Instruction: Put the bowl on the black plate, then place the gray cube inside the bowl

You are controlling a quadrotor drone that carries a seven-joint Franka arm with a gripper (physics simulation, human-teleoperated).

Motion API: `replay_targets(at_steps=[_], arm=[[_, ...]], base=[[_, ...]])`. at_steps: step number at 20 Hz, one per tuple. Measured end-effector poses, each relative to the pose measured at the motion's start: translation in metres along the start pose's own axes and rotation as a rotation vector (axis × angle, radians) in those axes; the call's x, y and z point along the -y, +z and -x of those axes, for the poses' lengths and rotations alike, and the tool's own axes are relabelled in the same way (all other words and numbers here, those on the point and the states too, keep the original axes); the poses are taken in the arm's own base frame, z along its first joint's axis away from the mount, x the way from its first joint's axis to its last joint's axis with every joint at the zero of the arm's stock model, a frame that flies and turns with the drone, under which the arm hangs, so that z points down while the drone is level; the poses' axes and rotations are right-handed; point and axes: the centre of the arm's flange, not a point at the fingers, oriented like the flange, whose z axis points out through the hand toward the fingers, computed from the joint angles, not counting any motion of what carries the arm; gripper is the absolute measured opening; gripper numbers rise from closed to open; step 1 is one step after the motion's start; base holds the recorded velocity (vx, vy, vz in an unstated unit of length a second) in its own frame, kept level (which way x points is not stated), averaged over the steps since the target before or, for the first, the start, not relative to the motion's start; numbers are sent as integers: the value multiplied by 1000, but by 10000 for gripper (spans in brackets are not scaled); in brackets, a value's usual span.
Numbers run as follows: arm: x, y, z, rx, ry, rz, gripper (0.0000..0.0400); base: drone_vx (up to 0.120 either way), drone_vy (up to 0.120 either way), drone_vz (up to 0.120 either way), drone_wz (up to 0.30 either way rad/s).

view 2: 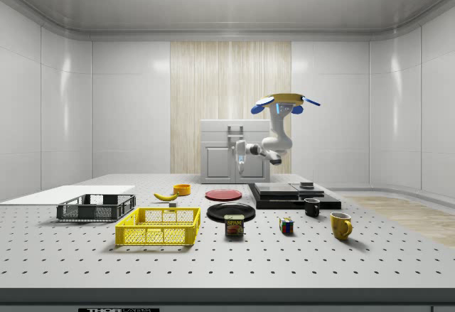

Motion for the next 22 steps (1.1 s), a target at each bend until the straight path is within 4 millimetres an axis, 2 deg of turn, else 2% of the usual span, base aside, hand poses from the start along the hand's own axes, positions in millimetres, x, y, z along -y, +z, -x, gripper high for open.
replay_targets(at_steps=[8, 22], arm=[[0, 0, 0, 0, 0, 0, 400], [0, 0, 0, 0, 0, 0, 400]], base=[[120, 0, -110, 0], [120, 0, 0, 0]])
